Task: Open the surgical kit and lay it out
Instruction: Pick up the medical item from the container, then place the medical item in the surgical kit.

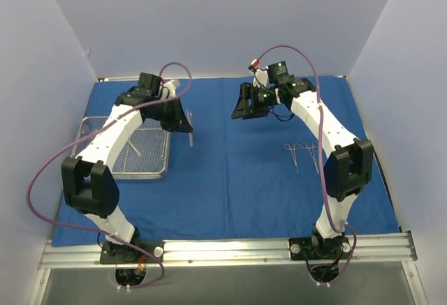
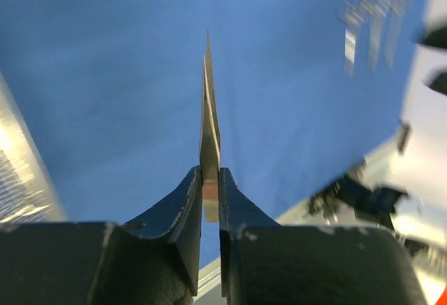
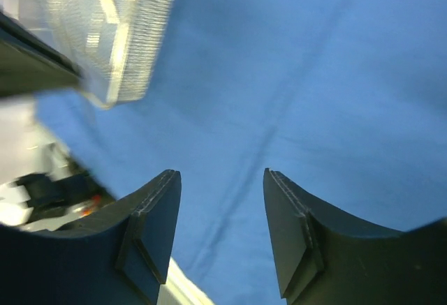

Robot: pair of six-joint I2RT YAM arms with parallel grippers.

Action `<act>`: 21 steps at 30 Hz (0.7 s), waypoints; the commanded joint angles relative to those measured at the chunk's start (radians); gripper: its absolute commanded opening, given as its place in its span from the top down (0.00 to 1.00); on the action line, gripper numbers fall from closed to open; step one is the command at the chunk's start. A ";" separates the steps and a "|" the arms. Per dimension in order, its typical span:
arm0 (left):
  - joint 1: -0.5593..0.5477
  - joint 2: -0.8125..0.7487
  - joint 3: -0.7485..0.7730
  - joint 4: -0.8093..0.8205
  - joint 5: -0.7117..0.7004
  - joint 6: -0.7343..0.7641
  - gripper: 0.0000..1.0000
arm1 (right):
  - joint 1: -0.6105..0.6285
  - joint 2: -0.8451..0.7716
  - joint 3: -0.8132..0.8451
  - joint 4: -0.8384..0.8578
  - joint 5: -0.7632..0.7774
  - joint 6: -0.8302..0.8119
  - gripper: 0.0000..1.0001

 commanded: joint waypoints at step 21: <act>-0.218 -0.041 0.053 0.104 0.080 -0.033 0.98 | 0.135 -0.061 -0.064 0.227 -0.119 0.262 0.43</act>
